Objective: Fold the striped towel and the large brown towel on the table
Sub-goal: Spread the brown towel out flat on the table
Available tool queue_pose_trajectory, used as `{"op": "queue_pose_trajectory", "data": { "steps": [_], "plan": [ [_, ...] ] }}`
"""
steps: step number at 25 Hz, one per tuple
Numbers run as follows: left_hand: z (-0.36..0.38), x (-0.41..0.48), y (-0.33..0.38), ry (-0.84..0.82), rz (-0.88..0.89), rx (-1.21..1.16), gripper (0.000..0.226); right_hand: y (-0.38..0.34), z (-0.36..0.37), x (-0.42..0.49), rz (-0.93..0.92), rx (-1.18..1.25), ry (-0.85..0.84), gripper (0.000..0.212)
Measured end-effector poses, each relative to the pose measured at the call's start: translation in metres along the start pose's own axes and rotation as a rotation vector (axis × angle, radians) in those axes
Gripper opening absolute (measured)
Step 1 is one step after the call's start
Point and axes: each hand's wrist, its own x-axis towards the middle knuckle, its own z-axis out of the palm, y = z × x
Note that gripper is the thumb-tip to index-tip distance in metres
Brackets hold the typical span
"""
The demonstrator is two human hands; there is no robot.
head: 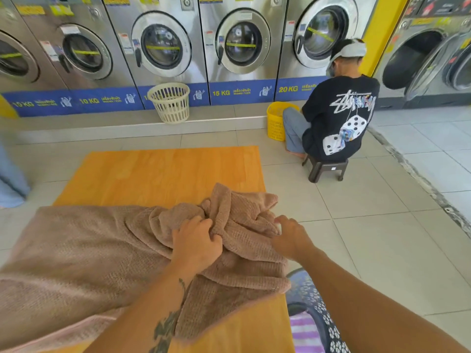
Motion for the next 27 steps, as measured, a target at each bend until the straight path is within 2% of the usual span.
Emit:
{"op": "queue_pose_trajectory", "data": {
  "steps": [2,3,5,7,8,10,12,14,16,19,21,23,25,26,27],
  "plan": [
    [-0.002,0.000,0.004,0.011,0.015,-0.017,0.037,-0.014,0.005,0.007,-0.084,-0.038,0.016,0.052],
    [-0.005,0.001,0.004,-0.056,-0.019,-0.026,0.045,-0.019,0.007,0.010,-0.097,-0.043,0.015,0.048],
    [-0.011,0.005,0.003,-0.357,-0.193,-0.092,0.053,-0.026,0.012,0.017,-0.073,-0.008,0.007,0.041],
    [-0.017,0.010,0.004,-0.613,-0.334,-0.084,0.041,-0.029,0.016,0.024,-0.022,0.053,0.000,0.036],
    [-0.020,0.012,0.005,-0.592,-0.320,-0.021,0.032,-0.029,0.018,0.027,-0.004,0.070,0.004,0.035],
    [-0.021,0.022,0.006,-0.285,-0.176,0.115,0.022,-0.029,0.021,0.031,0.038,0.052,0.033,0.037],
    [-0.018,0.041,0.009,0.014,-0.023,0.084,0.025,-0.028,0.022,0.035,0.096,0.025,0.070,0.038],
    [-0.013,0.064,0.004,0.113,0.062,0.003,0.032,-0.028,0.023,0.038,0.146,0.003,0.062,0.036],
    [-0.005,0.086,-0.009,0.040,0.049,0.009,0.045,-0.029,0.022,0.042,0.184,-0.036,0.058,0.034],
    [0.005,0.106,-0.028,-0.310,-0.039,0.111,0.071,-0.032,0.013,0.054,0.262,-0.068,0.133,0.022],
    [0.011,0.111,-0.032,-0.477,-0.047,0.088,0.067,-0.031,0.005,0.062,0.296,-0.065,0.168,0.018],
    [0.007,0.118,-0.033,-0.574,-0.042,-0.031,0.047,-0.034,-0.002,0.074,0.304,0.040,0.116,0.015],
    [-0.007,0.133,-0.034,-0.576,-0.056,-0.156,0.028,-0.040,-0.014,0.083,0.281,0.173,0.087,0.012],
    [-0.018,0.144,-0.035,-0.477,-0.050,-0.202,0.022,-0.044,-0.021,0.088,0.257,0.221,0.131,0.012],
    [-0.032,0.155,-0.034,-0.304,-0.039,-0.240,0.021,-0.048,-0.030,0.092,0.228,0.273,0.213,0.013]
  ]
}}
